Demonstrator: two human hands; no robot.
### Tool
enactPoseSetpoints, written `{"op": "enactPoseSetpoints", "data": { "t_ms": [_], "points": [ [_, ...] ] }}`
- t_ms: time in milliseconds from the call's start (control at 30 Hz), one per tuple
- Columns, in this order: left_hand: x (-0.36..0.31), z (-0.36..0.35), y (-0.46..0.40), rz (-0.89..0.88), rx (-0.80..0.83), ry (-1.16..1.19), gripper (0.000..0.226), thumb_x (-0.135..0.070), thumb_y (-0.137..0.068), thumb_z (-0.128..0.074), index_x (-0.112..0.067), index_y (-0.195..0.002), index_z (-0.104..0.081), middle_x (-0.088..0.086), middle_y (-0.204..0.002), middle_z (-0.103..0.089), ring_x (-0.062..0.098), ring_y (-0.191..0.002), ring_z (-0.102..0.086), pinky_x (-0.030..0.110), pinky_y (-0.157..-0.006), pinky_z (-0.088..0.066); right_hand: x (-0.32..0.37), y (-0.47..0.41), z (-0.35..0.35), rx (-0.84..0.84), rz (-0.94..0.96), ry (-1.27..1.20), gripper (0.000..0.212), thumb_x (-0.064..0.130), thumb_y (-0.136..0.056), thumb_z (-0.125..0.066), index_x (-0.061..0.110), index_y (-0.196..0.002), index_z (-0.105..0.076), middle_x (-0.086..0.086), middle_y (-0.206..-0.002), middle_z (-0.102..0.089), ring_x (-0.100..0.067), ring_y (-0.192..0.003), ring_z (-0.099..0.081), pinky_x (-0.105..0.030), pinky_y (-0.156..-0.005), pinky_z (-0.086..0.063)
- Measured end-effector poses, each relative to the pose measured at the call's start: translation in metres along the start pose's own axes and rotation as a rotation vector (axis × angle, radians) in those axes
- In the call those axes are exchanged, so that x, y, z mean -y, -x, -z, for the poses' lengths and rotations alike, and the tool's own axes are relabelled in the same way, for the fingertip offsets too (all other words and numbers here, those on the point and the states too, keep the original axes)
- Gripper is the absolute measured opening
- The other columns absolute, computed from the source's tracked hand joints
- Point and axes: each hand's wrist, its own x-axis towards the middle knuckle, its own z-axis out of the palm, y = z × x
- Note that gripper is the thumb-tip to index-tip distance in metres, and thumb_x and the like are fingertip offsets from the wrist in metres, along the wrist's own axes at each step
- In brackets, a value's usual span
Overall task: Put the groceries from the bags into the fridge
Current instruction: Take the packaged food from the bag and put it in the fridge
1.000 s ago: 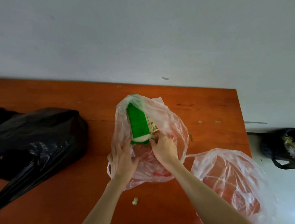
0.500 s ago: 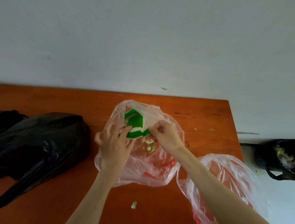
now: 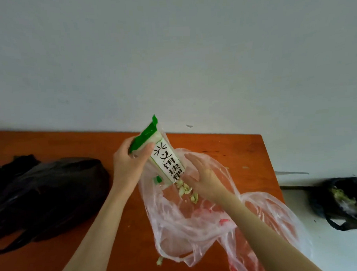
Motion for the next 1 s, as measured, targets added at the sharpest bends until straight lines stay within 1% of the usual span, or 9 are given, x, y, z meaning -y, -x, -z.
{"op": "enactPoseSetpoints", "data": {
  "t_ms": [67, 167, 233, 333, 400, 533, 700, 900, 1000],
  "points": [
    [-0.015, -0.001, 0.001, 0.035, 0.001, 0.082, 0.023, -0.023, -0.079, -0.069, -0.019, -0.1, -0.061, -0.003, -0.089, -0.066, 0.004, -0.078, -0.063, 0.014, -0.061, -0.052, 0.016, 0.005, 0.013, 0.01, 0.02, -0.201, 0.058, 0.035, -0.089, -0.059, 0.023, -0.141, -0.037, 0.012, -0.139, -0.042, -0.01, -0.121, -0.048, -0.042, -0.101, -0.043],
    [-0.038, -0.007, 0.007, 0.054, 0.023, 0.146, 0.022, -0.025, -0.076, -0.07, -0.023, -0.097, -0.061, 0.0, -0.09, -0.066, 0.012, -0.082, -0.064, 0.022, -0.069, -0.055, 0.027, 0.014, 0.032, 0.065, 0.027, -0.374, 0.034, 0.028, -0.086, -0.063, 0.021, -0.118, -0.055, 0.007, -0.114, -0.065, -0.01, -0.098, -0.065, -0.034, -0.081, -0.056],
    [-0.05, -0.012, 0.012, 0.058, 0.067, 0.16, 0.033, -0.028, -0.073, -0.071, -0.018, -0.103, -0.061, 0.002, -0.091, -0.066, 0.016, -0.086, -0.065, 0.028, -0.074, -0.056, 0.029, 0.02, 0.039, 0.073, 0.017, -0.396, 0.024, 0.026, -0.084, -0.066, 0.02, -0.106, -0.058, 0.002, -0.104, -0.069, -0.015, -0.092, -0.068, -0.036, -0.079, -0.057],
    [-0.069, -0.021, 0.021, 0.049, 0.184, 0.182, 0.061, -0.041, -0.064, -0.069, -0.017, -0.118, -0.056, 0.006, -0.097, -0.066, 0.024, -0.094, -0.065, 0.04, -0.082, -0.054, 0.029, 0.038, 0.05, 0.057, -0.009, -0.545, 0.029, 0.017, -0.082, -0.068, 0.011, -0.108, -0.056, -0.003, -0.105, -0.07, -0.019, -0.091, -0.07, -0.042, -0.081, -0.057],
    [-0.081, -0.027, 0.026, -0.016, 0.242, 0.116, 0.062, -0.045, -0.074, -0.062, -0.022, -0.129, -0.047, 0.005, -0.103, -0.064, 0.021, -0.097, -0.063, 0.038, -0.083, -0.052, 0.031, 0.054, 0.058, -0.003, -0.027, -0.601, 0.03, 0.014, -0.083, -0.066, 0.008, -0.109, -0.054, -0.005, -0.107, -0.069, -0.022, -0.092, -0.07, -0.042, -0.08, -0.057],
    [-0.092, -0.043, 0.046, -0.217, 0.338, -0.123, 0.05, -0.042, -0.091, -0.045, -0.026, -0.137, -0.035, -0.009, -0.123, -0.049, 0.004, -0.106, -0.05, 0.01, -0.075, -0.04, 0.023, 0.098, 0.076, -0.223, -0.095, -0.626, 0.022, 0.015, -0.084, -0.065, 0.013, -0.103, -0.055, -0.002, -0.103, -0.069, -0.019, -0.087, -0.07, -0.035, -0.074, -0.059],
    [-0.078, -0.067, 0.085, -0.62, 0.566, -0.497, 0.053, -0.038, -0.094, -0.044, -0.027, -0.143, -0.026, -0.006, -0.147, -0.027, 0.005, -0.133, -0.025, 0.032, -0.112, -0.025, -0.002, 0.184, 0.081, -0.541, -0.249, -0.711, 0.024, 0.018, -0.084, -0.066, 0.009, -0.106, -0.057, -0.007, -0.097, -0.071, -0.022, -0.082, -0.072, -0.039, -0.073, -0.059],
    [-0.067, -0.095, 0.161, -0.885, 0.858, -0.583, 0.061, -0.048, -0.092, -0.032, -0.027, -0.147, -0.017, -0.005, -0.157, -0.005, 0.012, -0.144, 0.001, 0.04, -0.118, -0.009, -0.013, 0.307, 0.044, -0.973, -0.459, -0.807, 0.022, 0.019, -0.085, -0.064, 0.01, -0.105, -0.061, -0.01, -0.095, -0.072, -0.024, -0.082, -0.072, -0.044, -0.075, -0.058],
    [-0.077, -0.107, 0.205, -1.0, 0.999, -0.601, 0.06, -0.045, -0.093, -0.029, -0.026, -0.148, -0.011, -0.004, -0.157, 0.001, 0.013, -0.144, 0.008, 0.039, -0.118, -0.003, -0.007, 0.372, 0.028, -1.171, -0.541, -0.82, 0.018, 0.019, -0.088, -0.06, 0.012, -0.104, -0.06, -0.008, -0.092, -0.071, -0.021, -0.079, -0.071, -0.032, -0.064, -0.058]
  ]
}}
